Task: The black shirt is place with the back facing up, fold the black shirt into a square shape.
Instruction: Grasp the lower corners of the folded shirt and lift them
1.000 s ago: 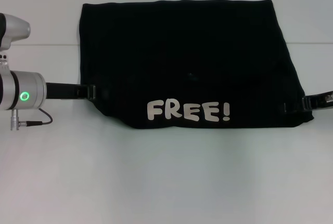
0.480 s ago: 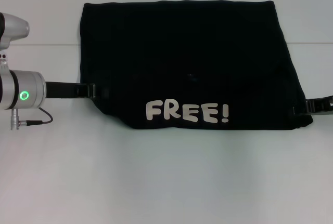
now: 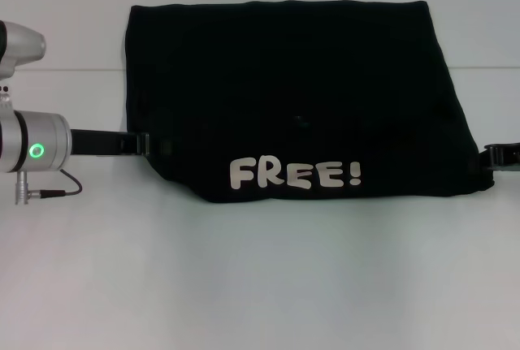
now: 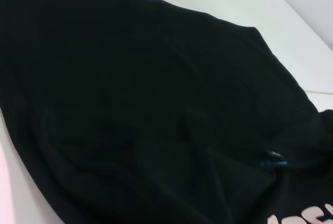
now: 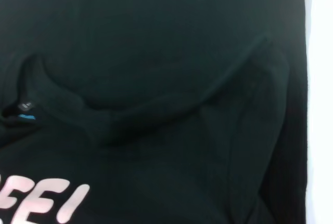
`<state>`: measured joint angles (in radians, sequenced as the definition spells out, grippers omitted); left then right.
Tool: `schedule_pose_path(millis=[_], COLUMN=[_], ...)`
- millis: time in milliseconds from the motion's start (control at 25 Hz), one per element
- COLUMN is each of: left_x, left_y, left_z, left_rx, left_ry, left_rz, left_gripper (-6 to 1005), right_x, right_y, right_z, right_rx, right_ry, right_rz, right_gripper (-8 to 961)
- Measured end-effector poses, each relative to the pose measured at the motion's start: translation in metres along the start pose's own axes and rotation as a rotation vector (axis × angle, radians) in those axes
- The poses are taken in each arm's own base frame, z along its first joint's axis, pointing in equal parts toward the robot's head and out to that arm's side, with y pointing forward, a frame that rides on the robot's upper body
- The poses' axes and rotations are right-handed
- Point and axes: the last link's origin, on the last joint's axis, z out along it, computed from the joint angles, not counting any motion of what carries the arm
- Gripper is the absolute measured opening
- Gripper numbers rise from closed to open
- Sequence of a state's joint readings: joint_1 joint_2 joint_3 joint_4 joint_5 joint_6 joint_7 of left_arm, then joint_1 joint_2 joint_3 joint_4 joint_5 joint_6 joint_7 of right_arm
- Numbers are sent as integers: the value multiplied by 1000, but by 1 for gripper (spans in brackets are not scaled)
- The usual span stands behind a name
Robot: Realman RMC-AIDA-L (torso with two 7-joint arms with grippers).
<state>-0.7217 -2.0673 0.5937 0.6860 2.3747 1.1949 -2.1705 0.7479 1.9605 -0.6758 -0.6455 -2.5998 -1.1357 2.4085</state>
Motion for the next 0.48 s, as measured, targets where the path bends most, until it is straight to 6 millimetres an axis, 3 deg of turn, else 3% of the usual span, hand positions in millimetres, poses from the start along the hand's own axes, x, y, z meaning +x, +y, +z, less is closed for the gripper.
schedule_pose_path(millis=[240, 480], left_x=[-2, -11], left_y=[12, 29], left_z=[-10, -25], left_rx=[-95, -183], left_ry=[-101, -299], left_rz=[-36, -66], left_gripper=[13, 13], right_x=[5, 24], right_y=[-12, -21], right_z=[-22, -48], right_rx=[-50, -78], right_ry=[24, 111], right_rz=[48, 119], right_gripper=[71, 67])
